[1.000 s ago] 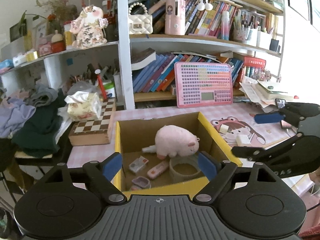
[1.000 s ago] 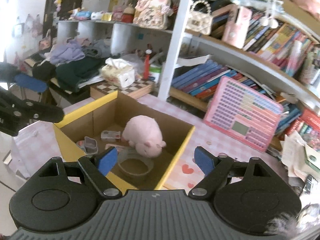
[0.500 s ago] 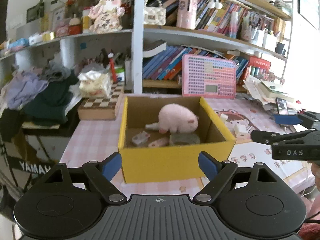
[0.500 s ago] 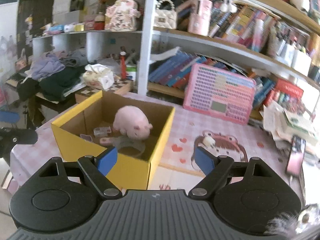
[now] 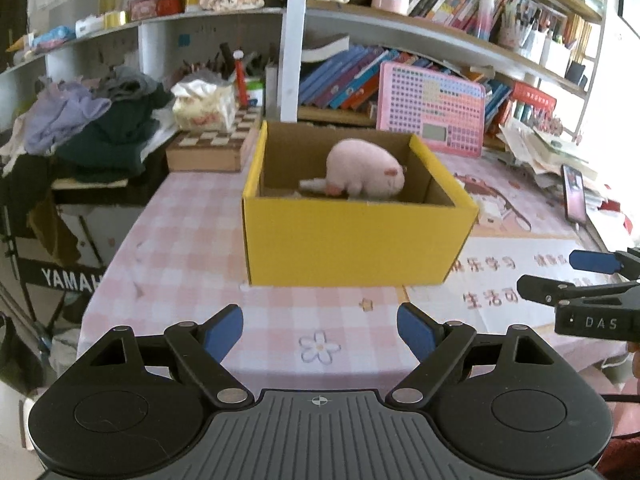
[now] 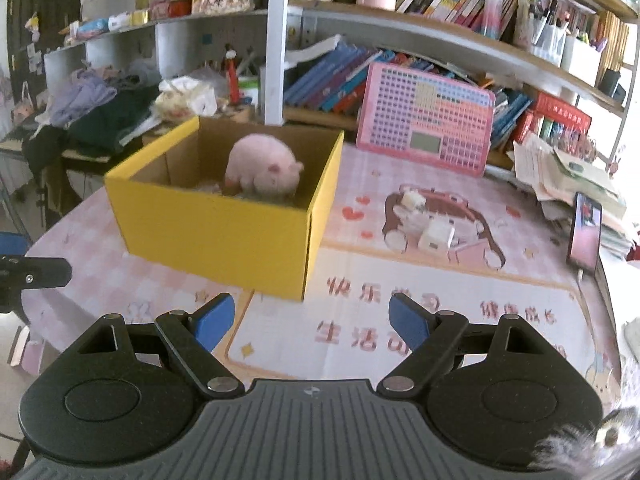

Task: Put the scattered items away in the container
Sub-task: 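Withdraw both grippers up and away from the yellow box, then move both grippers toward the two white chargers on the mat, then grasp the large white charger with the left gripper while the right gripper grasps the small charger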

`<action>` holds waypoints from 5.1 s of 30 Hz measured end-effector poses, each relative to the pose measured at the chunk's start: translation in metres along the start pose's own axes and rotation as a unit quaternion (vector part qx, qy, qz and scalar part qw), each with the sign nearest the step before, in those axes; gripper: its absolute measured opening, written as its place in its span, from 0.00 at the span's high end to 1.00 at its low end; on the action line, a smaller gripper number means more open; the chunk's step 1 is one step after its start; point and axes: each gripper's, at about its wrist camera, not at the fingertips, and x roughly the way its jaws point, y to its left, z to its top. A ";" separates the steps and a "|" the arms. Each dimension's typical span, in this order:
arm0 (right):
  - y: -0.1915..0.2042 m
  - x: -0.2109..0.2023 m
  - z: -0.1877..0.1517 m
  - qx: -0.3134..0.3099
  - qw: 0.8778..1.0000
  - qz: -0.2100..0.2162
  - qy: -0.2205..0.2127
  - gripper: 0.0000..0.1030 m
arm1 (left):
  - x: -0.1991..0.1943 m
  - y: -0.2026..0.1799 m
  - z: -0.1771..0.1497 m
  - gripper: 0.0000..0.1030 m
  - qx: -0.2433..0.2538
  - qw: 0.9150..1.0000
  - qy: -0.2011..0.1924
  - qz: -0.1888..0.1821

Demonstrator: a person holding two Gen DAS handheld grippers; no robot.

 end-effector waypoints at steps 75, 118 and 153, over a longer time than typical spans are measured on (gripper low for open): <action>-0.151 0.032 -0.038 0.030 0.990 -0.069 0.120 0.14 | 0.124 -0.188 0.008 0.16 0.115 0.973 0.134 -0.149; -0.320 0.178 0.077 0.053 0.998 0.021 0.016 0.18 | 0.307 -0.303 0.120 0.36 0.104 0.992 0.064 -0.020; -0.223 0.338 0.120 -0.115 0.972 0.191 0.079 0.68 | 0.217 -0.243 0.118 0.60 -0.051 0.996 0.061 -0.030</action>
